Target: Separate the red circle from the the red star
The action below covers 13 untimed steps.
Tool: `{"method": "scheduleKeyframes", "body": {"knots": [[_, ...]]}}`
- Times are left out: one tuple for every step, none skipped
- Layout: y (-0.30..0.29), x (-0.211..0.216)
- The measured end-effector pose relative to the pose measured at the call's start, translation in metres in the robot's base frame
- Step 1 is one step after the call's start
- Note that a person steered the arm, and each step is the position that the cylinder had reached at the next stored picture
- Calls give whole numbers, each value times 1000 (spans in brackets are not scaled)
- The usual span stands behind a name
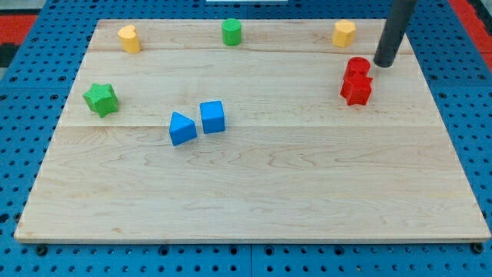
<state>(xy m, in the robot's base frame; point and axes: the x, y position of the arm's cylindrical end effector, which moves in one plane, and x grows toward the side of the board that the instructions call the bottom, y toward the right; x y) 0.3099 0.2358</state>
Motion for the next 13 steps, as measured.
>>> {"method": "scheduleKeyframes", "body": {"knots": [[7, 7], [-22, 14], [-63, 9], [-74, 4], [-74, 4], [-62, 4], [-62, 4], [-62, 4], [-61, 4], [-60, 4], [-58, 4], [-55, 4], [-52, 4]]}}
